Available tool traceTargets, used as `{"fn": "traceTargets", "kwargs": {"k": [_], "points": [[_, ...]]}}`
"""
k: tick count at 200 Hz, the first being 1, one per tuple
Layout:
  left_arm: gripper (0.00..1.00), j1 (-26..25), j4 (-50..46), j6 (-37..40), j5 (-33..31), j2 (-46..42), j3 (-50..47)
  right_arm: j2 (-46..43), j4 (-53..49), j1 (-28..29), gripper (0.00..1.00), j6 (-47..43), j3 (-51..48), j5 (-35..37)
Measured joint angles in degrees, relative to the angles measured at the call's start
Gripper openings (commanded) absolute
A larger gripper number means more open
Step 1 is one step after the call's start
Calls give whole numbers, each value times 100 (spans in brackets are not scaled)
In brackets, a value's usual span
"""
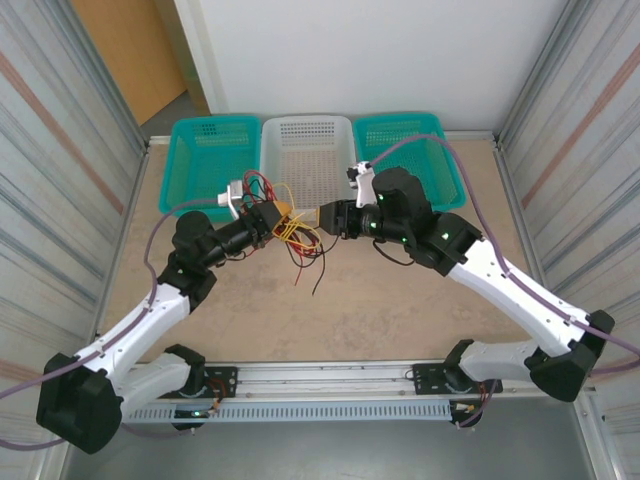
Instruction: Untangle the cables
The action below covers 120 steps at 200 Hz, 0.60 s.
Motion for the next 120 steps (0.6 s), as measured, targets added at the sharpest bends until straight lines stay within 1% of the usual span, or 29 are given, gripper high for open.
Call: {"fn": "traceTargets", "kwargs": {"k": [9,16,24,32,40,75,100,105,120], "points": [[0,0,0,0,0,-20,0,37,4,0,29,-7,0,17],[0,0,0,0,0,-33,0,39,7,0,32,-7,0,26],[0,0,0,0,0,-44,0,35,20,-2,38,0,0,35],[0,0,0,0,0,-50,-2,28,52,-4,47,-17,0,33],[0,-2,0,0,0,-50,-7,28,76,-4,49,-37,0,31],[0,-2,4,-2,0,-50,-90,28,129,-7,29,-22,0,17],[0,0,4,0,2,-50,-98,28,146,-72,7,-15,0,-63],[0,0,2,0,0,-50,-98,28,151,-87,1,-48,0,-87],[0,0,4,0,0,-50,-98,28,164,-127,0,-33,0,-129]]}}
